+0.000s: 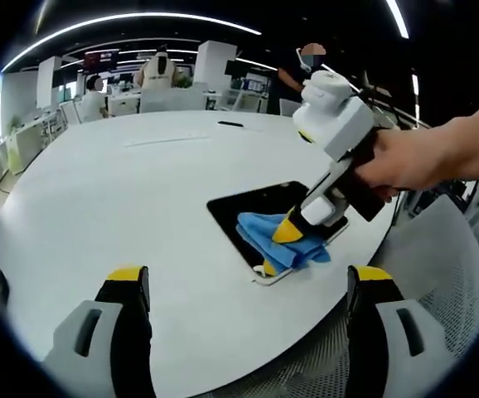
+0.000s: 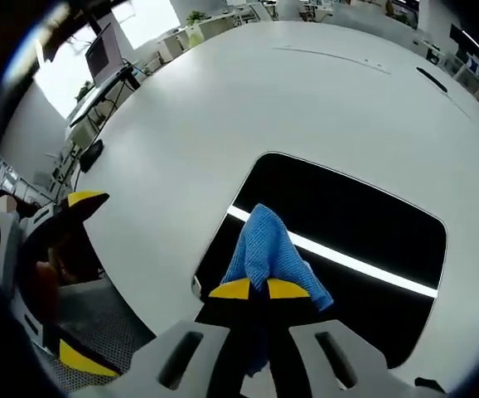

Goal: Wipe the mirror surface with the cleaning cloth until all visible marks leave the cleaned area.

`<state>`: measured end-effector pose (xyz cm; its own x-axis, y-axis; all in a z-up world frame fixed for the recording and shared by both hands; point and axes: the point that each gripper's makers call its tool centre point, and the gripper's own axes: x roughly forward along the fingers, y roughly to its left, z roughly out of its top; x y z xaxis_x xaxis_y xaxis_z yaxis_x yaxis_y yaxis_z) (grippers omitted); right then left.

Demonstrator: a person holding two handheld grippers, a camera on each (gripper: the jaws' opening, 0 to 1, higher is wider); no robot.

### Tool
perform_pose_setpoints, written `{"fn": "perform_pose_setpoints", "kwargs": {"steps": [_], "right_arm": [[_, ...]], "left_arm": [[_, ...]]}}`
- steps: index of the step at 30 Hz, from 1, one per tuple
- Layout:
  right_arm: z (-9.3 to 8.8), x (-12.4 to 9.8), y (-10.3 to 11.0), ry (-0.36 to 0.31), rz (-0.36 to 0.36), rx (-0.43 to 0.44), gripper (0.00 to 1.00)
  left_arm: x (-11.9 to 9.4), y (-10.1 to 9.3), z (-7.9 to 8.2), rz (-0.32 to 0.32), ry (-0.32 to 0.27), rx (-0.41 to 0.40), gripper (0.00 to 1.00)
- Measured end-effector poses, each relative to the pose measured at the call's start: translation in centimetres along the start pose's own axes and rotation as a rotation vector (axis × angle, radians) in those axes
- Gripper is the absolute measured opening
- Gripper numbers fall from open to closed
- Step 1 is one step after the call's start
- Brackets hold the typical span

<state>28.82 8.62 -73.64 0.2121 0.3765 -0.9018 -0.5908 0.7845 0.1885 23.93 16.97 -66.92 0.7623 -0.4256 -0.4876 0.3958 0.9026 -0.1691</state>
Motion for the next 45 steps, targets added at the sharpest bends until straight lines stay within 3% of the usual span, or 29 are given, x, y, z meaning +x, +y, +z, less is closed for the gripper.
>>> {"fn": "perform_pose_setpoints", "kwargs": {"steps": [27,45], "right_arm": [[-2.0,-0.6,1.3,0.008,0.042,0.018,0.00],[-2.3,-0.5,1.6,0.032,0.062,-0.015,0.00]], "left_arm": [[0.2,-0.5,-0.3,-0.018,0.017,-0.009,0.99],[0.1,-0.1,-0.3,-0.009,0.015,0.010,0.99]]}}
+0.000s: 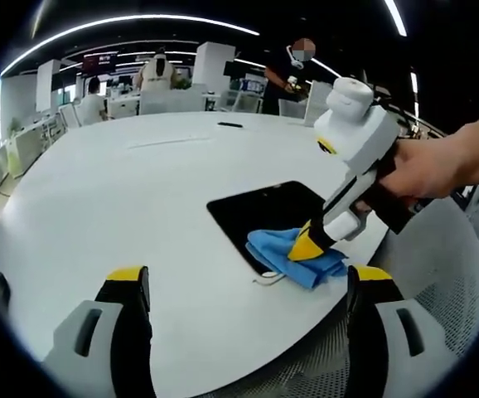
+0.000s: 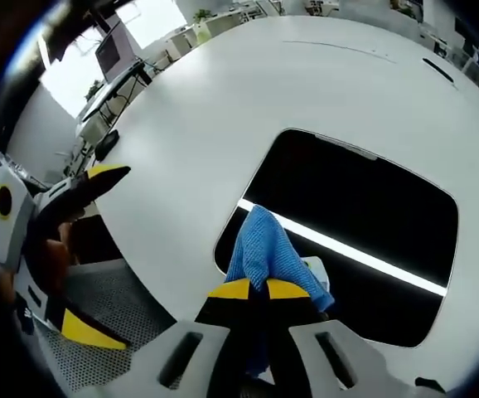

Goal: Wipe the mirror surface with the cleaning cloth until all visible marks leave the cleaned area.

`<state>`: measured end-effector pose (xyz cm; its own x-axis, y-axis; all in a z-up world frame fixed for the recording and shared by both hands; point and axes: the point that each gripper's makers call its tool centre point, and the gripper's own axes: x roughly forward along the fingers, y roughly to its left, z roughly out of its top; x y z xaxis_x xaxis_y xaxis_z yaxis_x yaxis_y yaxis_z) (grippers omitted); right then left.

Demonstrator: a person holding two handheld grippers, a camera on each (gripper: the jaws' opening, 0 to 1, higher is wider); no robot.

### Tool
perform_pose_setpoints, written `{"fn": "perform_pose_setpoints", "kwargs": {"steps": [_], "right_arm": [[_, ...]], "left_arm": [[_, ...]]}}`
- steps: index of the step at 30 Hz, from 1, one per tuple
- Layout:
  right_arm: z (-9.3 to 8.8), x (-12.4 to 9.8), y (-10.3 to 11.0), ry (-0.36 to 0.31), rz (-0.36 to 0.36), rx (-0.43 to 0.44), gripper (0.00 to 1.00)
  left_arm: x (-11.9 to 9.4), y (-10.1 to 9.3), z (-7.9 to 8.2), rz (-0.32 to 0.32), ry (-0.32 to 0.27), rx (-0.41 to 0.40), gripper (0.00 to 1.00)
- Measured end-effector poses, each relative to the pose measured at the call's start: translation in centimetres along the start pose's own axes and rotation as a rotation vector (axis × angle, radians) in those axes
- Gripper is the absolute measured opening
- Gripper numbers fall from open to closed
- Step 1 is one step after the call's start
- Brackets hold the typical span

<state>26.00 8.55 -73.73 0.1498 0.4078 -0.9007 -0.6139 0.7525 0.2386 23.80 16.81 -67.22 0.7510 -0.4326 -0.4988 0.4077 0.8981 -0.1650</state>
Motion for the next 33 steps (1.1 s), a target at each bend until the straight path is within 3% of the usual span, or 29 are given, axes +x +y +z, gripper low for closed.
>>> {"fn": "perform_pose_setpoints", "kwargs": {"steps": [9,14,26,33], "right_arm": [[-0.2,0.0,0.0,-0.021,-0.008,-0.010,0.00],[-0.1,0.0,-0.1,-0.040,-0.003,0.027,0.00],[0.0,-0.1,0.0,-0.019,0.000,0.032,0.00],[-0.8,-0.7,-1.3,-0.014,-0.010,0.029,0.00]], "left_arm": [[0.1,-0.5,0.0,-0.015,-0.001,-0.004,0.98],[0.0,-0.3,-0.1,-0.006,0.004,-0.021,0.99],[0.1,-0.6,-0.2,-0.026,0.010,-0.017,0.98],[0.0,-0.6,0.0,-0.025,0.002,-0.017,0.97]]}}
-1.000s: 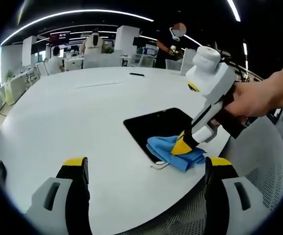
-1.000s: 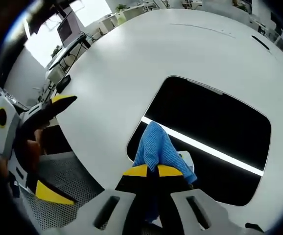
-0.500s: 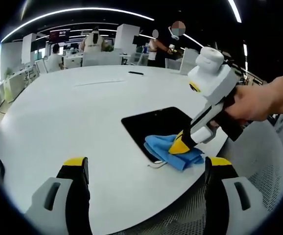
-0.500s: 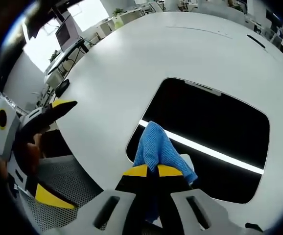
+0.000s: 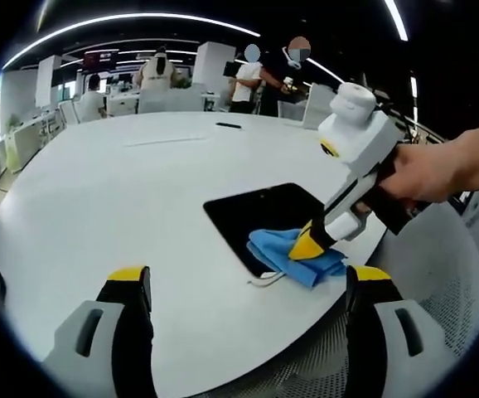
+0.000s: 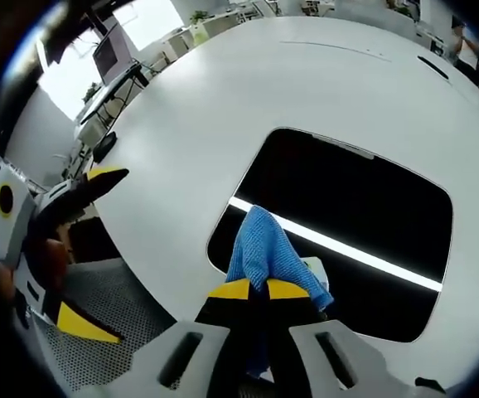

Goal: Wipe the mirror surface with the cleaning cloth until all visible marks leave the cleaned area.

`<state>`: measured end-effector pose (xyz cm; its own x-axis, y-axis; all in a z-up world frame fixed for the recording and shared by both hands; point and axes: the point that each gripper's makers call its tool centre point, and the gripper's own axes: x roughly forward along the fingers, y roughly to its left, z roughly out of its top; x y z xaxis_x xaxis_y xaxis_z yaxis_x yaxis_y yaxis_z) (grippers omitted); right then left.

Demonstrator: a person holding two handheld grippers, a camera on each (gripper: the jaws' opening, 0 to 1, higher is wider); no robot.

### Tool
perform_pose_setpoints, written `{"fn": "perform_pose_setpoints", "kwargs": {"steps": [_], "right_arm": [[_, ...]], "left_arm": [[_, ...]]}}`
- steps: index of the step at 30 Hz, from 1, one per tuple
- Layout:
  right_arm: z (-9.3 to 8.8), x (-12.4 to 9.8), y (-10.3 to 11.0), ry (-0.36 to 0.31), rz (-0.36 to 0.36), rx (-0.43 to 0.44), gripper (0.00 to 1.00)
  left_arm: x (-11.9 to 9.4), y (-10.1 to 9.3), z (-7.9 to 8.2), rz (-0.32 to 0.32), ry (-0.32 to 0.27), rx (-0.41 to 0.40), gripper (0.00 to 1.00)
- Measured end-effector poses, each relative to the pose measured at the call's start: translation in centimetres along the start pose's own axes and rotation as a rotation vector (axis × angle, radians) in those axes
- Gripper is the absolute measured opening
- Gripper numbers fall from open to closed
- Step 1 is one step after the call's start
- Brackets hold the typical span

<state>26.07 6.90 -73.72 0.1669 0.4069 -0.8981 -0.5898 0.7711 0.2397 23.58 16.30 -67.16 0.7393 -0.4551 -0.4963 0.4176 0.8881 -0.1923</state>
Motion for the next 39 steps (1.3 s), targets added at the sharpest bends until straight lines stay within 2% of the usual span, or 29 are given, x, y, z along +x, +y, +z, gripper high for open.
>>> {"fn": "perform_pose_setpoints", "kwargs": {"steps": [5,18,24,39], "right_arm": [[-0.4,-0.4,-0.9,-0.008,0.000,0.028,0.00],[-1.1,-1.0,-2.3,-0.008,-0.005,0.032,0.00],[-1.4,-1.5,-3.4,-0.012,-0.004,0.067,0.00],[-0.9,-1.2,-3.3,0.013,-0.013,0.063,0.00]], "left_arm": [[-0.1,0.1,0.1,0.004,-0.002,-0.005,0.97],[-0.1,0.3,0.1,0.019,-0.001,-0.011,0.97],[-0.1,0.4,0.0,0.025,0.002,-0.014,0.97],[-0.1,0.6,0.1,0.027,-0.006,-0.031,0.98]]}}
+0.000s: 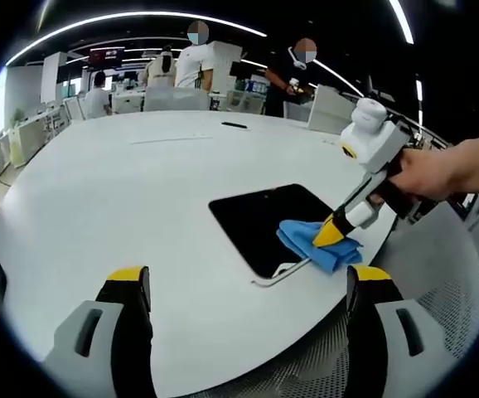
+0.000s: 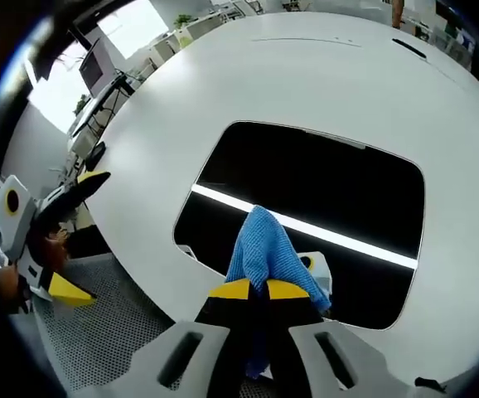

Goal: Wipe the mirror surface with the cleaning cloth until all visible marks leave the cleaned area.

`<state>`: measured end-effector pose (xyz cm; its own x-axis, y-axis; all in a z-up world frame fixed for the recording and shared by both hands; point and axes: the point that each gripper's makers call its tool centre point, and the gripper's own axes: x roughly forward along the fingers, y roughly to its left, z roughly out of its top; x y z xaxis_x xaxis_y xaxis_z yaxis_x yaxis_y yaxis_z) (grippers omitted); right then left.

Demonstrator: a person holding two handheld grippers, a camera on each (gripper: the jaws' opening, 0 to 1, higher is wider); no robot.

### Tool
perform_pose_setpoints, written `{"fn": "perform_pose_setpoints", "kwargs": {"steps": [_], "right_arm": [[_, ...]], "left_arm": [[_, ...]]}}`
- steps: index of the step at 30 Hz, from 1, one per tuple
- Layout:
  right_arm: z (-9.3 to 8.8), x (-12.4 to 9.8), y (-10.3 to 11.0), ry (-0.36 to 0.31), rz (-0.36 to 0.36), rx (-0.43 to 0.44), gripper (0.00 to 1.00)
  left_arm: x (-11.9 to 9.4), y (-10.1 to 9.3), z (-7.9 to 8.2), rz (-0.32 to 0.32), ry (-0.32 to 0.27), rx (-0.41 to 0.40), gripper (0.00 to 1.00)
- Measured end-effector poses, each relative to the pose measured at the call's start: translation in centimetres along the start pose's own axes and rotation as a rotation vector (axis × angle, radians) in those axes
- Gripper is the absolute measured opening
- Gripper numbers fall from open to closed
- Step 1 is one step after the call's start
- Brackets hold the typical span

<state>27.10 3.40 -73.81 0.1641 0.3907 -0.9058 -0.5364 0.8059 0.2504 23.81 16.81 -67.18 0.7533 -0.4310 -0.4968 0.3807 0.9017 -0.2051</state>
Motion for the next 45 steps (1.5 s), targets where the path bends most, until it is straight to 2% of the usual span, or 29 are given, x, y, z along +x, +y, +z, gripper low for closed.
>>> {"fn": "perform_pose_setpoints", "kwargs": {"steps": [16,33,35,45], "right_arm": [[2.3,0.7,-0.8,0.010,-0.015,-0.009,0.00],[6.4,1.8,-2.7,0.001,-0.031,-0.022,0.00],[6.9,2.0,-2.9,-0.002,-0.030,-0.020,0.00],[9.1,2.4,-3.8,-0.010,-0.042,-0.043,0.00]], "left_arm": [[0.0,0.3,-0.3,0.015,0.016,-0.009,0.99],[0.2,0.4,-0.3,0.014,0.015,-0.018,0.98],[0.2,0.7,-0.1,0.026,0.003,0.003,0.99],[0.2,0.6,-0.3,0.022,0.016,-0.005,0.99]]}}
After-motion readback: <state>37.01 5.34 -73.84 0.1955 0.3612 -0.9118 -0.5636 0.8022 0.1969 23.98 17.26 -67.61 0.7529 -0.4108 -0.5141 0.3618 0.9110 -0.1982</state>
